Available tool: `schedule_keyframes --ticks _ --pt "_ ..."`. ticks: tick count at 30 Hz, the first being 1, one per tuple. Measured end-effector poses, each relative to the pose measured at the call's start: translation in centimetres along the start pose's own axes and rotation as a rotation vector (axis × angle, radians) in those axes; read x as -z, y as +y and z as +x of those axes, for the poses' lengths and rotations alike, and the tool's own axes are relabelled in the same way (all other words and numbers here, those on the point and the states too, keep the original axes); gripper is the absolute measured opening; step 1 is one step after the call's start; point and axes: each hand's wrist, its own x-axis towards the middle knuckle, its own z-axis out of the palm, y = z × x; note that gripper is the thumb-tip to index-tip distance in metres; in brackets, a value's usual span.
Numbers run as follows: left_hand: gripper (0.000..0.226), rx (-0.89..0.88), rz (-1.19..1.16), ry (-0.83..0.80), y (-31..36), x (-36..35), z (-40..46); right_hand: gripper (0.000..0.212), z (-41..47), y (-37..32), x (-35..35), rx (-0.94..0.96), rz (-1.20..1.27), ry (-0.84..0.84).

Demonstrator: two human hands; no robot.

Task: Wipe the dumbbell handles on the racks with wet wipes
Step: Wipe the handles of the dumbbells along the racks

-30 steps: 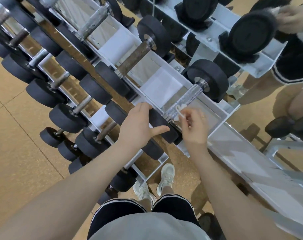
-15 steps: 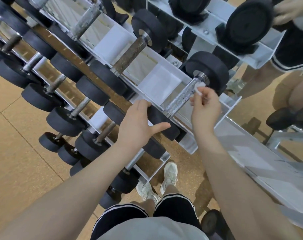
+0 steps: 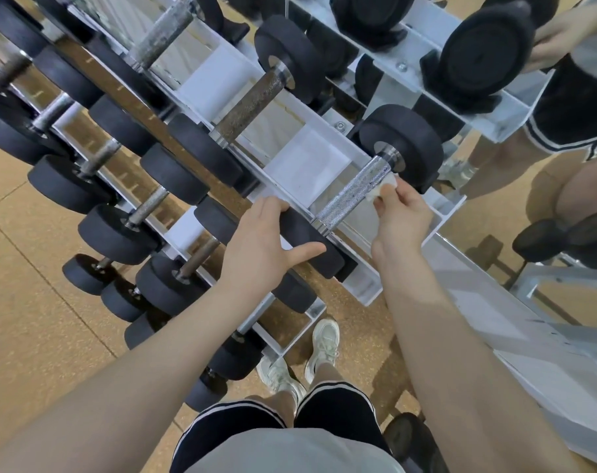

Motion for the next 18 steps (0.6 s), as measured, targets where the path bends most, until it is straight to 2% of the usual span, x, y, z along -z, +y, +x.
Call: schedule_keyframes --ticks 3,7,8,10,12,13,15,18 --pt "0.066 -0.001 0.001 0.009 0.0 0.0 0.0 0.019 -1.4 0.2 0.9 -0.069 -0.043 -0.083" --pt "0.066 0.002 -0.006 0.013 0.0 0.0 0.0 0.015 -4.7 1.1 2.7 -0.288 -0.332 -0.351" --pt "0.066 0.005 -0.003 0.008 0.1 0.0 0.0 0.015 -4.6 0.7 2.8 -0.302 -0.316 -0.346" --pt "0.067 0.015 0.004 0.000 0.1 0.0 0.1 0.020 -2.8 -0.2 2.8 -0.288 -0.176 -0.227" --pt "0.067 0.025 0.003 -0.006 0.2 0.0 0.0 0.015 0.1 -0.9 2.3 -0.273 -0.053 -0.117" --pt "0.067 0.029 0.003 -0.007 0.2 -0.1 0.0 0.021 1.2 -0.9 1.8 -0.282 -0.004 -0.096" --pt "0.068 0.037 0.002 -0.006 0.2 -0.1 0.0 0.032 2.8 -0.5 1.0 -0.322 0.069 -0.117" --pt "0.067 0.040 -0.008 0.004 0.2 -0.2 -0.1 0.030 2.9 0.0 0.6 -0.369 0.097 -0.212"
